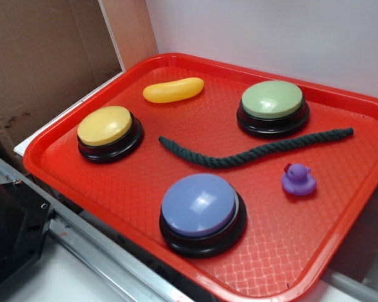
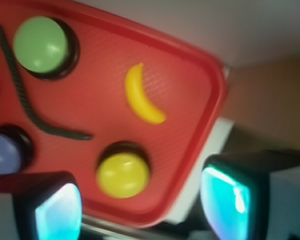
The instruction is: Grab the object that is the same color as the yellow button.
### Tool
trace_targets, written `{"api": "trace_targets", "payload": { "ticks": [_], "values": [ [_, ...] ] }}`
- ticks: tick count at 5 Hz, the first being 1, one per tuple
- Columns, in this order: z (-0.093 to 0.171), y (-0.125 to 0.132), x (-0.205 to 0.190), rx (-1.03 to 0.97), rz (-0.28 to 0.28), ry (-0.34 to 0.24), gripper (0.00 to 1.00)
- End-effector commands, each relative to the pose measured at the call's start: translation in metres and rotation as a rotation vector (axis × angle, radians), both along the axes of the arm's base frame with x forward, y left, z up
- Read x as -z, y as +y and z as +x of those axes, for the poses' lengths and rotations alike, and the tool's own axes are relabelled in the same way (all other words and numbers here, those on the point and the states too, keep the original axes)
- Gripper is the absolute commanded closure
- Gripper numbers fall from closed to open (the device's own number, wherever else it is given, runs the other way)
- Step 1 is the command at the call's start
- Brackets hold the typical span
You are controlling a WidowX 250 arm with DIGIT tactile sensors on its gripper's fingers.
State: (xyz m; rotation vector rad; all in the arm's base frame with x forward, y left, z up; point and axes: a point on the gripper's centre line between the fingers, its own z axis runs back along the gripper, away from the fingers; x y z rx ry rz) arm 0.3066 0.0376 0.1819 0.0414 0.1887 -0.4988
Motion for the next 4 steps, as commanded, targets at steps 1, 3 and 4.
{"api": "trace_targets", "payload": {
  "ticks": [1,3,4],
  "values": [
    [0.006,-0.018,0.044,0.484,0.069,0.006,0.0],
    [-0.007,-0.008,0.082,0.328,0.052,-0.006,0.0],
    [-0.005,0.0,0.098,0.271,0.02,0.007,0.0]
  ]
}}
